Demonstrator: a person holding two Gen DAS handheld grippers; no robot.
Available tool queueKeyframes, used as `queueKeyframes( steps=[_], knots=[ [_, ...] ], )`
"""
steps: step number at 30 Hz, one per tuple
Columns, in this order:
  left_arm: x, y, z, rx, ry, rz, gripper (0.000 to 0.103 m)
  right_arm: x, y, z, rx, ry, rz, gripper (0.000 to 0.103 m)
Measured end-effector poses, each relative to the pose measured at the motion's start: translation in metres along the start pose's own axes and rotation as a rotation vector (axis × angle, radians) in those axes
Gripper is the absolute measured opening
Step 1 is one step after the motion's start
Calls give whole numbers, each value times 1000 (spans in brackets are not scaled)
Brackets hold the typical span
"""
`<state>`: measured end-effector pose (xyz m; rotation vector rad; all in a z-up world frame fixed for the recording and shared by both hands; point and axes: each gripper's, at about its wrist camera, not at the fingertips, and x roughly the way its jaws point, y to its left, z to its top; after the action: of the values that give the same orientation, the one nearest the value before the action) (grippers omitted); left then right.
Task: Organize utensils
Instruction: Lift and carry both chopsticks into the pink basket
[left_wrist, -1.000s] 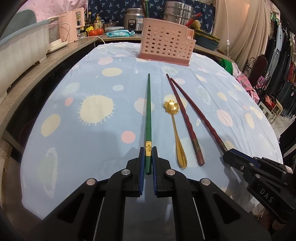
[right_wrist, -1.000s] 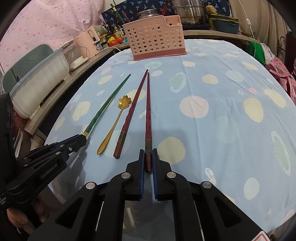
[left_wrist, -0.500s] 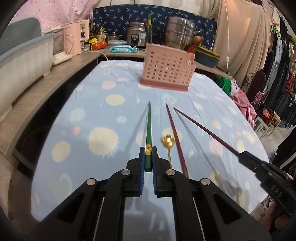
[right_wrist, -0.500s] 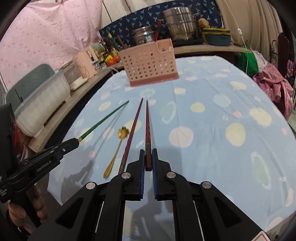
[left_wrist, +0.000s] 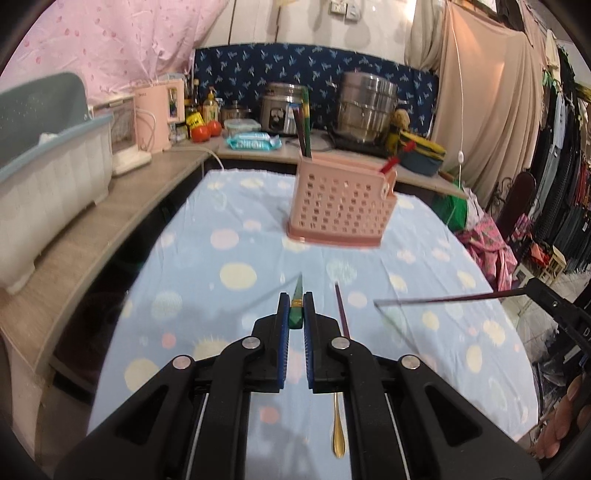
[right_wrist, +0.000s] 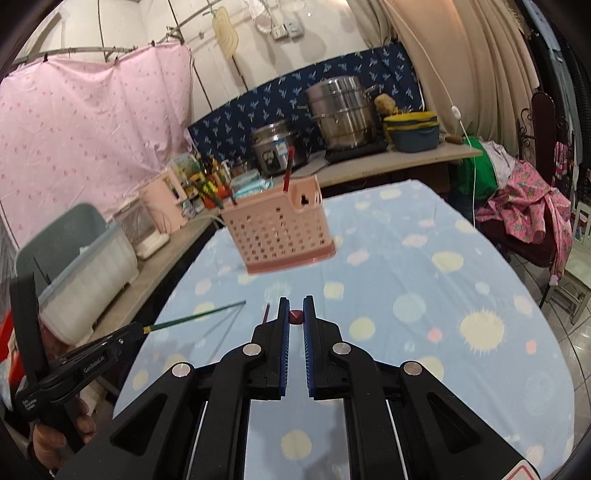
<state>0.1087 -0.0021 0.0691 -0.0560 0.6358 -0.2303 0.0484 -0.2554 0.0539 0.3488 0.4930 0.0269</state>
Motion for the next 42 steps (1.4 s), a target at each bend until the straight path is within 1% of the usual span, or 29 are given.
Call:
queueKeyframes(
  steps=[7, 17, 24, 33, 38, 42],
  knots=[
    [-5, -2, 41, -3, -80, -5, 7, 2, -2, 35, 4, -69, 24, 7],
    [-12, -10, 105, -16, -182, -74, 7, 10, -1, 89, 9, -172, 53, 7],
    [-8, -21, 146, -6, -250, -94, 7, 20, 8, 121, -1, -239, 69, 7],
    [7, -33, 207, 7, -367, -101, 7, 44, 30, 173, -32, -336, 104, 7],
    [22, -36, 237, 5, -430, -91, 7, 69, 34, 204, -22, -369, 105, 7],
    [37, -40, 256, 14, -477, -77, 7, 91, 36, 220, -10, -389, 104, 7]
  ],
)
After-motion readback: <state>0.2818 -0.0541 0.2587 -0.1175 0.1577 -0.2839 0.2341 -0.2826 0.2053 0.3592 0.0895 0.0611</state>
